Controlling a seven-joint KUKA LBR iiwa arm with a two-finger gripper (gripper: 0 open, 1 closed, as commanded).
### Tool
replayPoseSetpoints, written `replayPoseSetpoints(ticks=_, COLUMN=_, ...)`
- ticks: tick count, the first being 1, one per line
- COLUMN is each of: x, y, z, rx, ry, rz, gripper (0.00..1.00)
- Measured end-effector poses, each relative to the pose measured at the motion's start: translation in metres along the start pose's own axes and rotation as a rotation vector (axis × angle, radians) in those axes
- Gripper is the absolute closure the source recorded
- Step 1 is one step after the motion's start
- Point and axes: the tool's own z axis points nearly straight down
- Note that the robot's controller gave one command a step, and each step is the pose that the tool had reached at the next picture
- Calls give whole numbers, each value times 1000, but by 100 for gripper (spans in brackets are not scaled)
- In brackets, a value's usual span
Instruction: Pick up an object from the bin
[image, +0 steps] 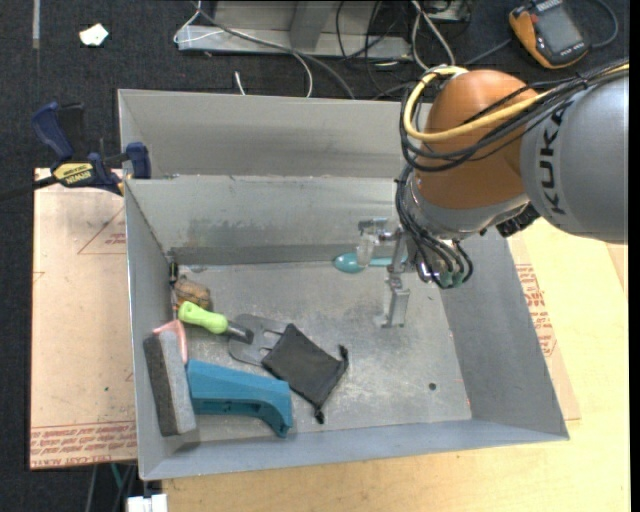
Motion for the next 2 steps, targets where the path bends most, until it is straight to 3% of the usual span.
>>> replayPoseSetpoints(ticks=1, x=11, y=-2, z=34, rx=-1, ry=-12, rz=-83, gripper=0)
replayPoseSetpoints(ticks=2, x=53, y=10, z=64, rx=-3, ry=-10, rz=61, gripper=0)
